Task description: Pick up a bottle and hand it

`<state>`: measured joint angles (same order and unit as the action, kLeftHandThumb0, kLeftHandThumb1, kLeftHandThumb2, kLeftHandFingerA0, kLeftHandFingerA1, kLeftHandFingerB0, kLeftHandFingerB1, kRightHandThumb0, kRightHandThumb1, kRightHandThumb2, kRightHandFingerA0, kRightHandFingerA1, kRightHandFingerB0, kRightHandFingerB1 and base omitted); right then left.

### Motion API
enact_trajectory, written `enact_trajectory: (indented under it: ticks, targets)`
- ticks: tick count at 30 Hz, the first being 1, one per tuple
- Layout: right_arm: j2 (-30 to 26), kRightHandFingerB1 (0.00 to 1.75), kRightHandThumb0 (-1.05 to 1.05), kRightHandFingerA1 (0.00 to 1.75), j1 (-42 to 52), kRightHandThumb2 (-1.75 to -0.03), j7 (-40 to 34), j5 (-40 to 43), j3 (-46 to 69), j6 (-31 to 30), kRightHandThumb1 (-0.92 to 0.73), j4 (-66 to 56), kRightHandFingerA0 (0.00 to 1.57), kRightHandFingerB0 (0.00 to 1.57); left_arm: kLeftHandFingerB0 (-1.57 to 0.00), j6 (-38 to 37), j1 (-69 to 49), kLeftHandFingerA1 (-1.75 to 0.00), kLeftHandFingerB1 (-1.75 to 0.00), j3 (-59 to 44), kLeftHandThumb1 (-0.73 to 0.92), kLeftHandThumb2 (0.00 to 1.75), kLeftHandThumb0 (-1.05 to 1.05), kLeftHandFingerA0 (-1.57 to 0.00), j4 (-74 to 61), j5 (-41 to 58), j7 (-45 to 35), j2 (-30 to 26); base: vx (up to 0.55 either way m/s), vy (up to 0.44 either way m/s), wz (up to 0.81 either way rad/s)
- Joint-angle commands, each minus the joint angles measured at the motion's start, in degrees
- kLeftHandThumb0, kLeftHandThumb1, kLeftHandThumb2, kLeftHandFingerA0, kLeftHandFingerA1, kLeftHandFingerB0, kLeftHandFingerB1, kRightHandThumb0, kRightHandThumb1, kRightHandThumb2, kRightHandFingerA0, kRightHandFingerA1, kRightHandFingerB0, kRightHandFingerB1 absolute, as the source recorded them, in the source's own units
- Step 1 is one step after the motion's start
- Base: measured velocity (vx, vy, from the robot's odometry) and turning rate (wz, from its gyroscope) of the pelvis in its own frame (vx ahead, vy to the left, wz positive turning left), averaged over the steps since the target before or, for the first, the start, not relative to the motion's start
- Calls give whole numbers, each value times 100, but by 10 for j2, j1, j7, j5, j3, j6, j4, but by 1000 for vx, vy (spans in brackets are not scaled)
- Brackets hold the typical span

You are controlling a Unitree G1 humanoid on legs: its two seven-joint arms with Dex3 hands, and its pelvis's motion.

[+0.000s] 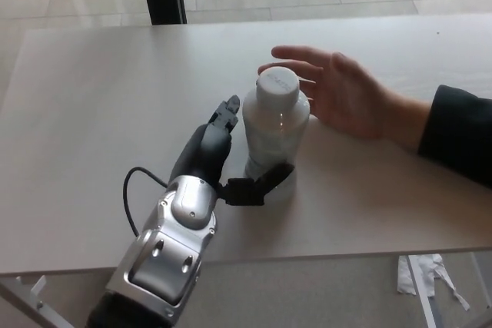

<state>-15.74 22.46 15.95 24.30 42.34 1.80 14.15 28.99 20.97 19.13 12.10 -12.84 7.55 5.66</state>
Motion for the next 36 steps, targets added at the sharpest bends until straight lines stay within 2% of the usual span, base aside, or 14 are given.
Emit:
enact_trajectory:
  ticks: [1,2,10,13,15,16,18,19,22,23,31,32,33,36]
  targets:
    - [3,53,-83,64,0,-88,-16,0,-8,-11,-45,-7,47,29,0,-69,-5,-67,0,-32,43,71,-65,-33,76,-27,135,54,0,0,0]
    - [5,48,-78,61,0,-57,-10,7,-6,-5,-54,-7,47,40,0,-72,-14,-67,0,-23,49,55,-52,-46,74,-25,121,58,0,0,0]
    - [1,49,-82,61,4,-57,-14,3,-12,-3,-54,-16,47,38,0,-147,-22,-97,0,12,50,55,-55,-87,123,-46,111,61,0,0,0]
    - [2,56,-82,64,5,-85,-19,3,-13,-6,-41,-21,43,36,0,-192,-23,-99,0,15,50,81,-62,-80,141,-50,130,65,0,0,0]
    - [3,57,-78,65,-1,-86,-29,2,-12,-9,-41,-15,45,37,0,-250,-19,-127,-27,22,77,68,-26,-101,165,-66,171,70,0,0,0]
    - [3,51,-78,62,-3,-57,-26,4,-11,-5,-55,-12,48,39,-7,-264,-21,-139,-27,23,83,73,-20,-104,167,-67,176,71,0,0,0]
    - [3,58,-76,67,-1,-88,-34,-2,-13,-8,-44,-16,47,36,-28,-294,-22,-156,-46,29,83,91,-11,-111,168,-73,186,69,0,0,0]
    - [2,50,-71,62,1,-58,-30,-6,-14,2,-60,-14,46,36,-68,-298,-23,-132,-76,27,67,116,-5,-126,166,-69,183,71,0,0,0]
    - [5,58,-69,66,5,-89,-33,-12,-18,7,-47,-19,43,32,-94,-310,-17,-166,-128,32,62,126,4,-96,178,-81,187,59,0,0,0]
    - [5,50,-68,62,5,-58,-33,-11,-18,7,-63,-18,46,35,-92,-315,-14,-174,-148,32,62,133,5,-95,186,-82,191,58,0,0,0]
    - [4,48,-70,61,-8,-59,-28,-11,-16,36,-64,23,48,36,-84,-329,-26,-175,-165,17,73,97,-14,-101,197,-76,183,43,0,0,0]
    - [4,57,-70,68,-11,-92,-24,-11,-16,48,-50,32,49,32,-84,-332,-30,-175,-164,14,74,94,-16,-101,196,-76,182,39,0,0,0]
    - [2,59,-73,88,-13,-94,-24,-13,-16,54,-50,42,78,34,-82,-342,-34,-175,-166,10,66,116,-7,-98,197,-71,182,38,0,0,0]
    - [-1,49,-75,79,-18,-60,-25,-11,-14,58,-65,59,73,39,-79,-363,-44,-175,-173,-4,59,137,-1,-98,192,-58,175,38,0,0,0]
